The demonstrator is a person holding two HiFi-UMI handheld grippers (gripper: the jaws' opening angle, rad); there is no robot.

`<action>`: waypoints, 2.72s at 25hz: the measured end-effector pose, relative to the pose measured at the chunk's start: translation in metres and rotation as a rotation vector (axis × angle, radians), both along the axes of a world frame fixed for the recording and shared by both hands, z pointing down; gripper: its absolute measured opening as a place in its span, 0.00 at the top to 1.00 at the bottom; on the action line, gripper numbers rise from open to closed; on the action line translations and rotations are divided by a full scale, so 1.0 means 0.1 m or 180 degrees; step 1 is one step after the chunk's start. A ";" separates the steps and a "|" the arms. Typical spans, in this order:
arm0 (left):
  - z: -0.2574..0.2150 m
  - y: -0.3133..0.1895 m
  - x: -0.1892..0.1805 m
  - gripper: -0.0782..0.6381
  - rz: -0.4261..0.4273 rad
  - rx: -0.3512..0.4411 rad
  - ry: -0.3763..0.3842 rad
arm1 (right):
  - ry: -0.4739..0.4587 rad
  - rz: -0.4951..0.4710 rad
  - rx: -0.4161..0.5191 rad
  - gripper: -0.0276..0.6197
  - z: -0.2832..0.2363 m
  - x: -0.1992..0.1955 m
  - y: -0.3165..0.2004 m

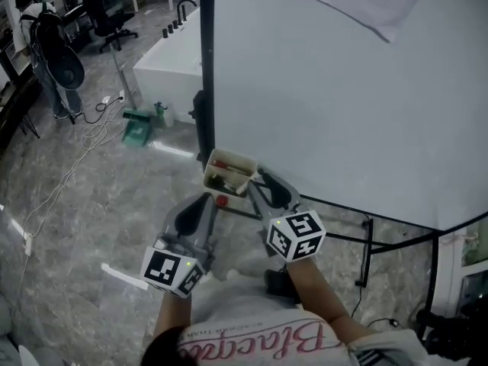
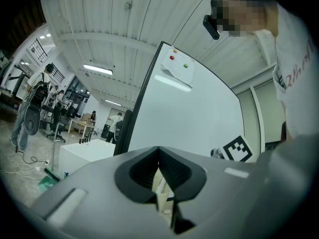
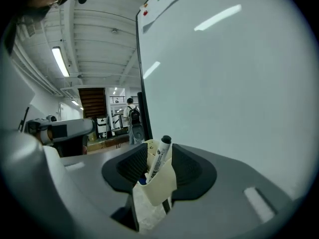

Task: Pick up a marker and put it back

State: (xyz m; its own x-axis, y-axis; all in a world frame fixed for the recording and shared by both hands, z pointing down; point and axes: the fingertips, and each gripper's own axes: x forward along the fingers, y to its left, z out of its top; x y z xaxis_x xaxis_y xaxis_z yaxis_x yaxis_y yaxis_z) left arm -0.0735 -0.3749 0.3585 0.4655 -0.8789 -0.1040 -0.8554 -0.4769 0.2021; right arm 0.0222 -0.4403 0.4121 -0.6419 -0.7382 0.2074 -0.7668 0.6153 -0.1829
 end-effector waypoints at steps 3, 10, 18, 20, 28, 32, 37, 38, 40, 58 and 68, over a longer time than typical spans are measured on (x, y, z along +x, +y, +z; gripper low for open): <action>-0.02 -0.14 -0.04 0.89 0.0022 0.0011 -0.0009 | -0.0044 -0.0028 -0.0118 0.78 0.10 -0.06 -0.12; -0.11 -0.35 -0.08 0.89 0.0134 0.0050 -0.0027 | -0.0139 -0.0163 0.0049 0.85 -0.16 -0.17 -0.12; -0.37 -0.39 -0.12 0.89 0.0269 0.0273 0.0001 | -0.0289 -0.0285 0.0832 0.85 -1.06 -0.33 0.09; -0.43 -0.40 -0.13 0.89 0.0288 0.0342 -0.0020 | -0.0210 -0.0308 0.0978 0.85 -1.18 -0.38 0.15; -0.63 -0.36 -0.22 0.89 0.0329 0.0618 0.0039 | -0.0122 -0.0324 0.1045 0.85 -1.19 -0.52 0.19; -0.61 -0.36 -0.23 0.89 0.0358 0.0590 -0.0012 | -0.0101 -0.0307 0.1006 0.85 -1.15 -0.55 0.19; -0.58 -0.37 -0.28 0.89 0.0375 0.0560 -0.0025 | 0.0009 -0.0291 0.0865 0.85 -1.00 -0.61 0.11; -0.57 -0.37 -0.29 0.89 0.0365 0.0553 -0.0030 | 0.0058 -0.0301 0.0807 0.85 -0.93 -0.64 0.08; -0.55 -0.39 -0.33 0.89 0.0336 0.0529 -0.0040 | 0.0158 -0.0329 0.0680 0.85 -0.76 -0.68 0.02; -0.44 -0.49 -0.74 0.89 0.0056 0.0438 0.0007 | 0.0964 -0.0458 -0.0093 0.85 0.06 -1.20 -0.36; -0.38 -0.54 -0.64 0.89 0.0130 0.0397 0.0034 | 0.0572 -0.0395 0.0225 0.86 -0.44 -0.92 -0.15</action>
State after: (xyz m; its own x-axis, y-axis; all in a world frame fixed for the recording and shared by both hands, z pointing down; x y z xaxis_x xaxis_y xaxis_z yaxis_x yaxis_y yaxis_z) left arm -0.1376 -0.4284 0.3204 0.4988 -0.8393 -0.2164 -0.8329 -0.5332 0.1482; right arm -0.0694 -0.4554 0.3684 -0.6862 -0.6726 0.2771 -0.7007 0.7135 -0.0034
